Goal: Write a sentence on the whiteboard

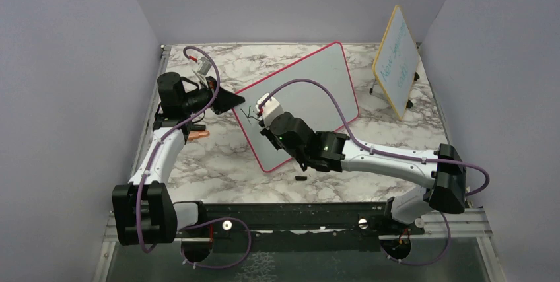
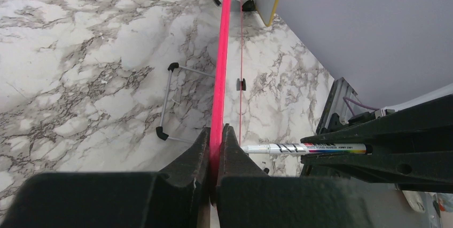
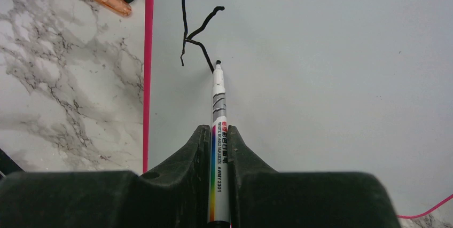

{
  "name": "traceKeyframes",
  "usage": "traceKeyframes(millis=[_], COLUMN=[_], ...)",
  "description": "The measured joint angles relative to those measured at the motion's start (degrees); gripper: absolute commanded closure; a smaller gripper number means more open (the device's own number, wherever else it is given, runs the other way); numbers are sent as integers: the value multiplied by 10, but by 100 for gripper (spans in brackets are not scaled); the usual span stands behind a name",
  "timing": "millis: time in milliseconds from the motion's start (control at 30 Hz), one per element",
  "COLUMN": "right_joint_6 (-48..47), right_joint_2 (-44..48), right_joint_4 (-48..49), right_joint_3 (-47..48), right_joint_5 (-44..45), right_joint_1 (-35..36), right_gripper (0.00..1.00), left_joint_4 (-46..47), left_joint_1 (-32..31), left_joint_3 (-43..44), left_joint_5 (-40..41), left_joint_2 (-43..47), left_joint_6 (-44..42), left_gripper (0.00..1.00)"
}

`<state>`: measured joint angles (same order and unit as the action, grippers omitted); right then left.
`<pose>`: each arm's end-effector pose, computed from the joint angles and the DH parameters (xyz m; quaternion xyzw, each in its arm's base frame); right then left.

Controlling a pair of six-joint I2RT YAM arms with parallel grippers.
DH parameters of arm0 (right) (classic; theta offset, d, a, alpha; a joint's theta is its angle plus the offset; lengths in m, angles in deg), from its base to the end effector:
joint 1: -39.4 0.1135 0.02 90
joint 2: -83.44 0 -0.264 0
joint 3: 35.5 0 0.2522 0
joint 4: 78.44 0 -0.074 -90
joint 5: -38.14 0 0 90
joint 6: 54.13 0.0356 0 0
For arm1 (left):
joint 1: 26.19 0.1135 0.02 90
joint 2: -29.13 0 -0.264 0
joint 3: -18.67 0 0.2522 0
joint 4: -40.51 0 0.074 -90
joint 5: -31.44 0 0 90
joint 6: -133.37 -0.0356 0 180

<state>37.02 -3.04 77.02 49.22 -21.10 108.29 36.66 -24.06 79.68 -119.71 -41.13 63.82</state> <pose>0.1429 0.3196 0.3229 -0.3402 0.7580 0.1075 0.5460 0.2695 -0.0212 0.3008 0.1782 0.7231 -0.4785 0.4651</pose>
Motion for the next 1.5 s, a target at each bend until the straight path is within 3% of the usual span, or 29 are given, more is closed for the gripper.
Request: traceKeyframes(millis=[1500], right_joint_6=[-1], right_joint_2=[1], right_joint_4=[6], right_joint_3=[1], right_joint_5=[36], right_joint_1=[-8], right_gripper=[100], left_joint_4=[0], left_joint_1=[0], left_joint_3=[0], left_joint_5=[0], left_joint_2=[-1], left_joint_6=[0], left_gripper=[100])
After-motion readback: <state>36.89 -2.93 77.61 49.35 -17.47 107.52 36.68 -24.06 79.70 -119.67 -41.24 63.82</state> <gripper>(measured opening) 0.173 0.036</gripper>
